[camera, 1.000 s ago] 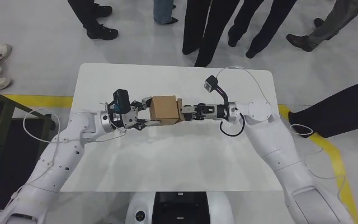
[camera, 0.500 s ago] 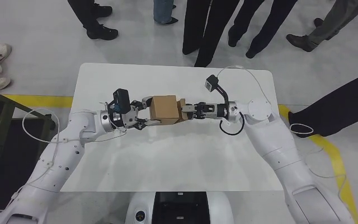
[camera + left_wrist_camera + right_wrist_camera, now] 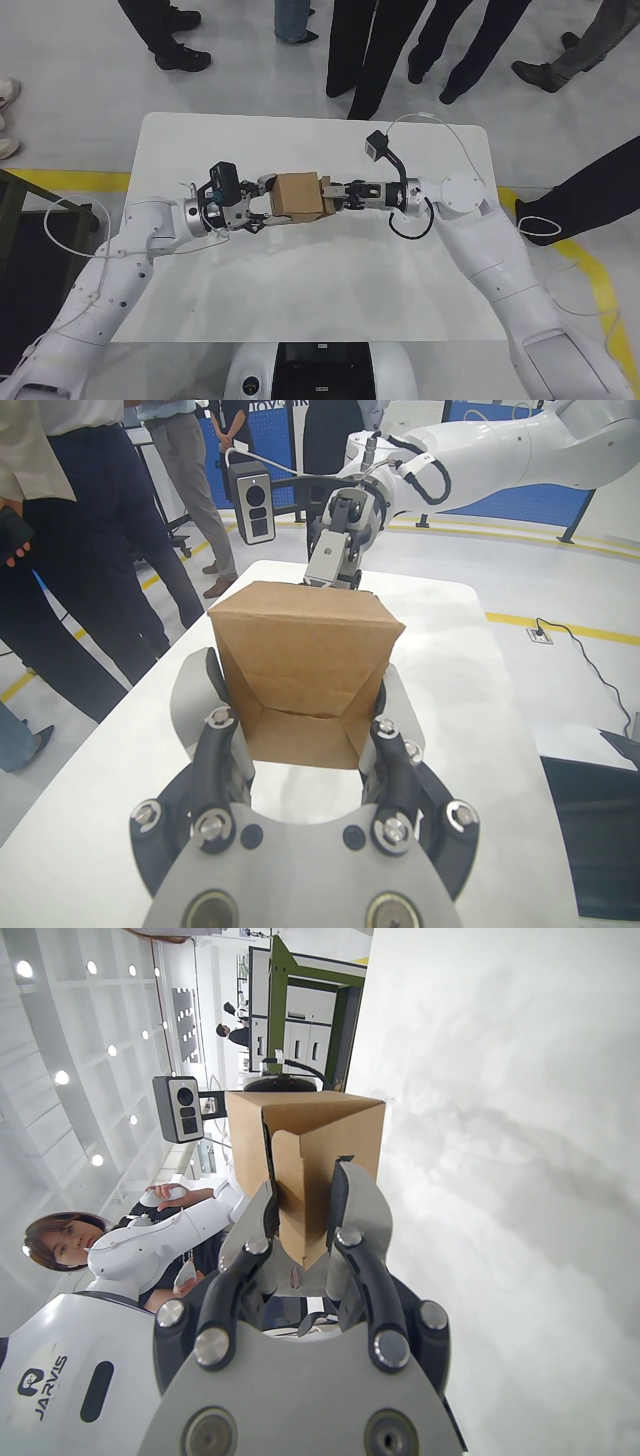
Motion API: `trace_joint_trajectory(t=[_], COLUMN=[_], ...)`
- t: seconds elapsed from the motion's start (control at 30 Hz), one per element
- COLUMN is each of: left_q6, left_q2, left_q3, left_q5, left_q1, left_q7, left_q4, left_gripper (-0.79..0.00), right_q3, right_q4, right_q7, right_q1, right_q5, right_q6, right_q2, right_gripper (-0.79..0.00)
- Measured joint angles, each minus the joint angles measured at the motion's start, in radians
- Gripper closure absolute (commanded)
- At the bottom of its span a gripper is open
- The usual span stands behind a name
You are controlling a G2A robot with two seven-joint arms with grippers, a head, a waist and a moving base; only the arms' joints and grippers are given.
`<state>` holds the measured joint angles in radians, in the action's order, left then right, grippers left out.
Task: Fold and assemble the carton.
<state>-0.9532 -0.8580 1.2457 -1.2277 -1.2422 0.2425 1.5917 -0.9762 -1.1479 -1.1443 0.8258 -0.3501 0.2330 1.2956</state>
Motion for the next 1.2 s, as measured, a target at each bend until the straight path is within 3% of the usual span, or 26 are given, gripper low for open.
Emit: trace_joint_trajectory(t=[0.87, 1.2], left_q6=[0.008, 0.015], left_q2=[-0.013, -0.019], left_q3=[-0.017, -0.025], left_q5=[-0.054, -0.058], left_q1=[0.012, 0.023], left_q7=[-0.022, -0.034], left_q4=[0.018, 0.014], left_gripper=[-0.385, -0.385], right_q3=[-0.003, -0.005], right_q4=[0.001, 0.022], right_q7=[0.013, 0.003], right_q1=[-0.015, -0.020], right_q5=[-0.003, -0.047], right_q6=[-0.010, 0.005], right_q2=[-0.003, 0.000], right_gripper=[-0.123, -0.157])
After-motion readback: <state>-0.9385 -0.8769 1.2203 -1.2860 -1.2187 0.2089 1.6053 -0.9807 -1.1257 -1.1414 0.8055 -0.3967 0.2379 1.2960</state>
